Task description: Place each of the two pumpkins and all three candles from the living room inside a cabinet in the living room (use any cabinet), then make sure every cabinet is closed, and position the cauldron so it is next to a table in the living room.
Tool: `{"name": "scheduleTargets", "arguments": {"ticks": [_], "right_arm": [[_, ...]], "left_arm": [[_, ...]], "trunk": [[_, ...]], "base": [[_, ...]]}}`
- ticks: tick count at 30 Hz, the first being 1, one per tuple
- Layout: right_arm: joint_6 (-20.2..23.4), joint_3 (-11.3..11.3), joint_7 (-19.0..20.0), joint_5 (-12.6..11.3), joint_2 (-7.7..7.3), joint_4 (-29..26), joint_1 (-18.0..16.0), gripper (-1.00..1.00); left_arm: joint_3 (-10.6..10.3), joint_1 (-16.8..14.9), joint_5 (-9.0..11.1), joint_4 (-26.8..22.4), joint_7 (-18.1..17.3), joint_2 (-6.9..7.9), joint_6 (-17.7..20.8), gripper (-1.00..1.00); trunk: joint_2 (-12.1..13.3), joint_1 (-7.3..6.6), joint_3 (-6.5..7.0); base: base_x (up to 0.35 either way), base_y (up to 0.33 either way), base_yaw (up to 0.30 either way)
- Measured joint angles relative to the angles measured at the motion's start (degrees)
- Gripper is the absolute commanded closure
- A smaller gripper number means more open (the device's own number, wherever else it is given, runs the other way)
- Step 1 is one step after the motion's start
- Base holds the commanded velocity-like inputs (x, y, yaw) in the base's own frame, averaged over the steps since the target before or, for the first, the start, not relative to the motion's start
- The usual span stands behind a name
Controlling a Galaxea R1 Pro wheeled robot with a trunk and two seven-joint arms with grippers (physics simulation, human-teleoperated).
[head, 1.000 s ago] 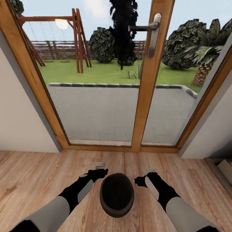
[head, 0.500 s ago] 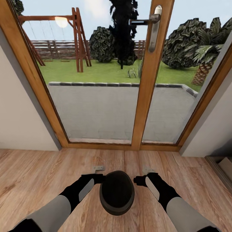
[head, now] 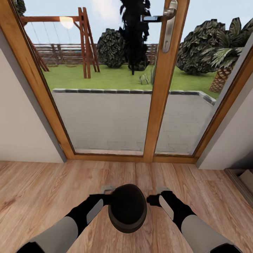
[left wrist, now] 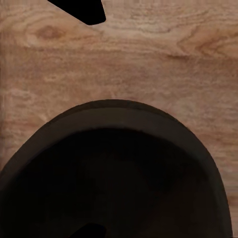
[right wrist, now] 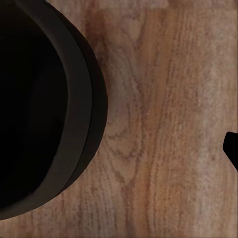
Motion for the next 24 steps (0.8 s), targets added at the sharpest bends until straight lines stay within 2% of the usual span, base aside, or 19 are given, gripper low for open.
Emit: {"name": "scheduleTargets", "arguments": {"ticks": [3,15,20,24], "right_arm": [[-0.6,-0.2,-0.1,0.0,-0.04,0.2,0.0,-1.00],[-4.4,-0.2,2.2,0.2,-0.14,0.3,-0.1,-1.00],[-4.5,-0.2,3.1,0.2,-0.22,0.4,-0.1,-1.00],[-4.6,-0.2,3.2,0.2,-0.23,0.4,-0.1,-1.00]], "left_arm": [[-0.1,0.4,0.0,0.3,-0.1,-0.46,0.0,-1.00],[-0.2,1.0,0.2,0.0,-0.7,0.10,-0.1,-1.00],[-0.2,1.0,0.2,-0.1,-0.7,0.11,0.0,-1.00],[-0.2,1.0,0.2,0.0,-0.7,0.06,0.0,-1.00]], "trunk": [[0.0,0.00,0.00],[0.0,0.00,0.00],[0.0,0.00,0.00],[-1.6,0.87,-0.71]], "base": [[0.000,0.000,0.000],[0.000,0.000,0.000],[0.000,0.000,0.000],[0.000,0.000,0.000]]}}
